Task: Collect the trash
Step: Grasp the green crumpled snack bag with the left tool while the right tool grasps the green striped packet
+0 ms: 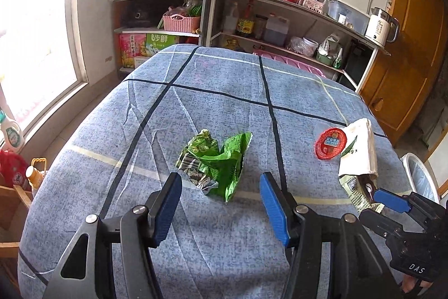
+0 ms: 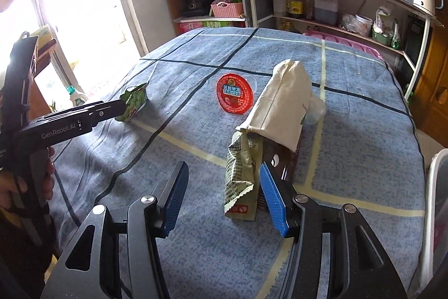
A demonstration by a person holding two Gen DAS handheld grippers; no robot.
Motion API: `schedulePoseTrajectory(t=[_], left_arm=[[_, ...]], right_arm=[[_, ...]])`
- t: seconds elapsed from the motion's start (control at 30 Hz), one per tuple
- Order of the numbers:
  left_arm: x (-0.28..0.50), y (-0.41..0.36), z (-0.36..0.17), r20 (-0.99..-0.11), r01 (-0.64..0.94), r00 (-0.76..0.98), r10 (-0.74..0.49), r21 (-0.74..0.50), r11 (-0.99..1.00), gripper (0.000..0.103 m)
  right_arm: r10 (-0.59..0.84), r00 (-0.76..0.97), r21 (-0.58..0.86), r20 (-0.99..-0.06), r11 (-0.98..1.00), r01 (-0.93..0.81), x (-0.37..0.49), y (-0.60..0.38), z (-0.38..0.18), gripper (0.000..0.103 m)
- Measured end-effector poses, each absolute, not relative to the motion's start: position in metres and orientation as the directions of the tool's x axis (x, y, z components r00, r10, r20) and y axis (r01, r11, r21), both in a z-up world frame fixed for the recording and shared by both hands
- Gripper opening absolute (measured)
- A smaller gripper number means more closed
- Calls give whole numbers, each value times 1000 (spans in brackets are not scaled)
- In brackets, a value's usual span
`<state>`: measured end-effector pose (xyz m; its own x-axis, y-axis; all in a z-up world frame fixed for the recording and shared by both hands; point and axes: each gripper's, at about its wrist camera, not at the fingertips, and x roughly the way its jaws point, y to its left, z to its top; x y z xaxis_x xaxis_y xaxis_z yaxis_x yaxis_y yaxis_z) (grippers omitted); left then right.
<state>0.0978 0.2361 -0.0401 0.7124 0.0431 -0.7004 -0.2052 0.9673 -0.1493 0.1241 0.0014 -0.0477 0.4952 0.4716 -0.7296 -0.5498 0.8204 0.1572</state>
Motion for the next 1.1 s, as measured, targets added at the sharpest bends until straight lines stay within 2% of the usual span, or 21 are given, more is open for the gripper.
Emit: schedulePoseTrajectory(t=[0.27, 0.4, 0.6, 0.77, 0.87, 1.1], left_arm=[[113, 239, -47, -712, -193, 702, 20, -163, 967, 58], [120, 240, -50, -715, -201, 699, 27, -160, 966, 58], [123, 240, -52, -716, -210, 697, 39, -152, 966, 56], [123, 238, -51, -714, -209, 698, 44, -144, 967, 36], [121, 236, -50, -712, -199, 701, 44, -136, 970, 28], [116, 232, -45, -700, -187, 713, 45, -128, 974, 23]], right_arm=[[423, 486, 135, -764, 843, -521, 135, 7, -58, 54], [417, 475, 150, -775, 851, -503, 140, 4, -61, 43], [411, 476, 149, -778, 856, -495, 141, 4, -62, 33], [407, 479, 150, -778, 860, -488, 141, 4, -62, 30], [407, 484, 149, -775, 862, -485, 140, 3, -61, 29], [414, 488, 151, -768, 859, -489, 136, 3, -60, 26]])
